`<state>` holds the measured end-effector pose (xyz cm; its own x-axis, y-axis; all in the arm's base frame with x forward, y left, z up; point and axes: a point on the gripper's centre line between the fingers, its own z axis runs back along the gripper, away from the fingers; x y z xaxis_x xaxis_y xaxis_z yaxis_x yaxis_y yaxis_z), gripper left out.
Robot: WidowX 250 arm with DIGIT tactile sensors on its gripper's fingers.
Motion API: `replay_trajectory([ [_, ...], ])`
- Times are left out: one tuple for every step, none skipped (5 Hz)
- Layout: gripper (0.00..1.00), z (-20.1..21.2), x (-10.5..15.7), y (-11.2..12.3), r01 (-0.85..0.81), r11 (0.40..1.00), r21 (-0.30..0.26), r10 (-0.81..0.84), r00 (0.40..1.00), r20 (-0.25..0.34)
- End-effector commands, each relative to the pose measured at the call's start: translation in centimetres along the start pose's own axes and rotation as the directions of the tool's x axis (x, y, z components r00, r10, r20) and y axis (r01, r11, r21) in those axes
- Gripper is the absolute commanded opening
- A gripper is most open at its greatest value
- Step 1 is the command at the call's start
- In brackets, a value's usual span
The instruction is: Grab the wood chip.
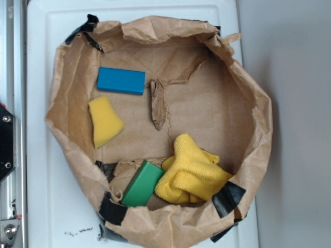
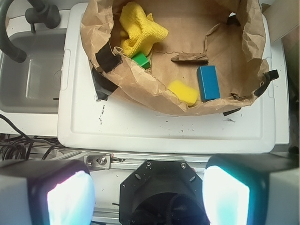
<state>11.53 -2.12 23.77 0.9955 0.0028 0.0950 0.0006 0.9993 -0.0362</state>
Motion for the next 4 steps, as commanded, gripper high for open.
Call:
replay_trajectory([
  [1.0,0.0,0.0,0.0,0.0,1.0,0.0,0.0,1.0,0.0],
  [1.0,-2.0,4.8,-0.5,-0.254,0.964,-0.074,0.255,0.967,0.007],
  [1.0,-3.0,9.0,0.5,-0.325,0.942,-0.087,0.322,0.946,-0.038],
  [1.0,-3.0,9.0,0.5,-0.325,0.942,-0.087,0.322,0.946,-0.038],
])
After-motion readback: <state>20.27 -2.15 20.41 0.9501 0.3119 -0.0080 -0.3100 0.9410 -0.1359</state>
